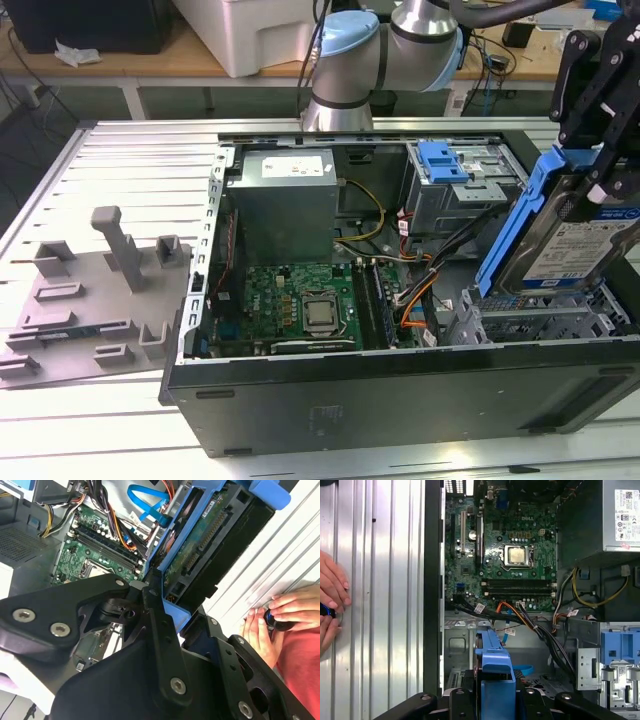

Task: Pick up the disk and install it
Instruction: 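Insert the disk into the insertion slot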

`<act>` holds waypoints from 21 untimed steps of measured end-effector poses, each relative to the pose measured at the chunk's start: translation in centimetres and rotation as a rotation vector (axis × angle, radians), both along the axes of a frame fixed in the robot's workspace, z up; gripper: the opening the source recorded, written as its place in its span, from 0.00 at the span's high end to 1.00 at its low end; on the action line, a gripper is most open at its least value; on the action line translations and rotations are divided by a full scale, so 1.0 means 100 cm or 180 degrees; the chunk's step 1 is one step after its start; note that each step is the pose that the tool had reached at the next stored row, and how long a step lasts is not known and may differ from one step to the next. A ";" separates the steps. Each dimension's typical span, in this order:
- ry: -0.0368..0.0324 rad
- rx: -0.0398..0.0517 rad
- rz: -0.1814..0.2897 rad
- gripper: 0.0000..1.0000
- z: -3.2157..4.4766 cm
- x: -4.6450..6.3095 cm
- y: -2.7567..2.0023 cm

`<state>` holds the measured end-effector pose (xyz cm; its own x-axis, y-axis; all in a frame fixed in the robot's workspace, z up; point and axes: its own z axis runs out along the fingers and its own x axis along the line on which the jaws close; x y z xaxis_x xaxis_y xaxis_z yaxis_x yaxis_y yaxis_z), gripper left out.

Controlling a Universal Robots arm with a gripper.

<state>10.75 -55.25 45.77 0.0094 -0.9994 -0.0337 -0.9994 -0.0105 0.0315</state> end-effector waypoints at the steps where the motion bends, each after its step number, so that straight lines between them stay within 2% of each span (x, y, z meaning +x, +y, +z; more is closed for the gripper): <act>1: 0.0000 0.0000 -0.0002 0.63 -0.0006 0.000 0.0003; 21: -0.0002 -0.0001 -0.0005 0.63 -0.0064 -0.001 0.0013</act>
<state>10.69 -55.12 45.14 0.0080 -0.9994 -0.0336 -0.9995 -0.0090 0.0307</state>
